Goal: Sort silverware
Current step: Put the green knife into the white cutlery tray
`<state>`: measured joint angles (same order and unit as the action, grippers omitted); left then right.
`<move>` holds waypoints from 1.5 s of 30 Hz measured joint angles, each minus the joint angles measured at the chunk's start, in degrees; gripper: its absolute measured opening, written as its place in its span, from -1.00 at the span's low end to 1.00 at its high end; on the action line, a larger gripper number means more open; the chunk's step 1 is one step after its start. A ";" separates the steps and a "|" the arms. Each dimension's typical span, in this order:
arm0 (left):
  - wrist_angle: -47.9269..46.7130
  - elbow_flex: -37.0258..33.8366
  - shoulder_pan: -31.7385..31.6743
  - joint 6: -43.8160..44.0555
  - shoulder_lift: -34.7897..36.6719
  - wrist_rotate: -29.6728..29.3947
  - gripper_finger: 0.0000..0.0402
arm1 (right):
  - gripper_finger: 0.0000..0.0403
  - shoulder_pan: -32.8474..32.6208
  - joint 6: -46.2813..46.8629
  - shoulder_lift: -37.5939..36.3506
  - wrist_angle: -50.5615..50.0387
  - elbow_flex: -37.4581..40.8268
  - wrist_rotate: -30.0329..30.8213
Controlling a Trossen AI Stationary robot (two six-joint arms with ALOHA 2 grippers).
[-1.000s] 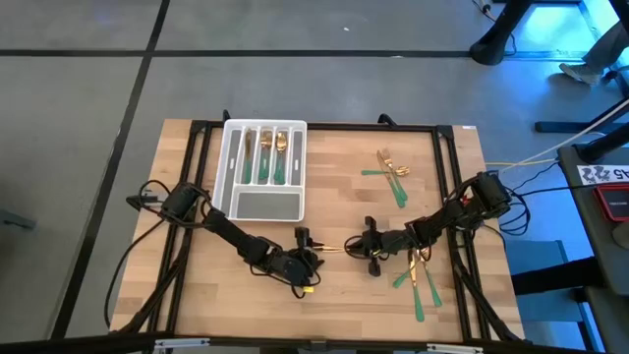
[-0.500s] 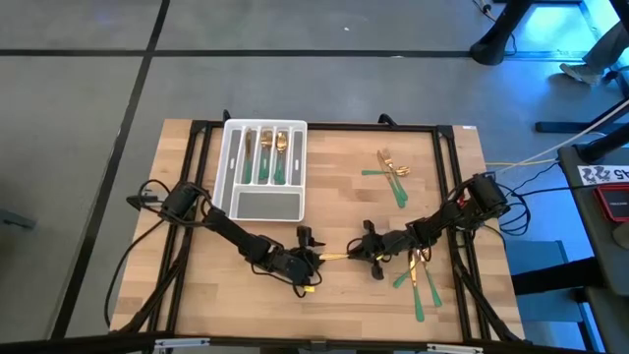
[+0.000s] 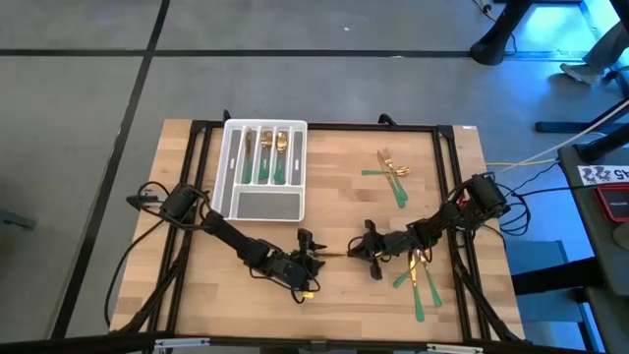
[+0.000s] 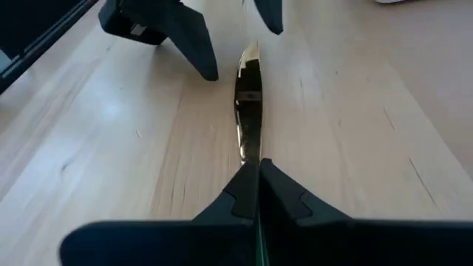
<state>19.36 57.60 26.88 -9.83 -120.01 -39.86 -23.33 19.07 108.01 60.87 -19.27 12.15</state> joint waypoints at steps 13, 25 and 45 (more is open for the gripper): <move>-0.76 -0.05 -0.23 2.09 0.00 0.04 0.18 | -0.70 0.04 -5.05 0.02 4.54 -0.09 0.49; -0.73 -0.08 -0.43 4.99 0.00 0.07 0.18 | -0.18 -2.32 -4.66 -0.70 -20.36 -8.40 4.78; 6.12 0.07 0.51 -4.43 -0.22 2.89 0.18 | -0.91 -2.10 0.92 -0.01 -7.51 -0.90 2.39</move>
<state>25.48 57.67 27.39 -14.25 -120.22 -36.96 -25.43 20.00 108.00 53.37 -20.17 14.55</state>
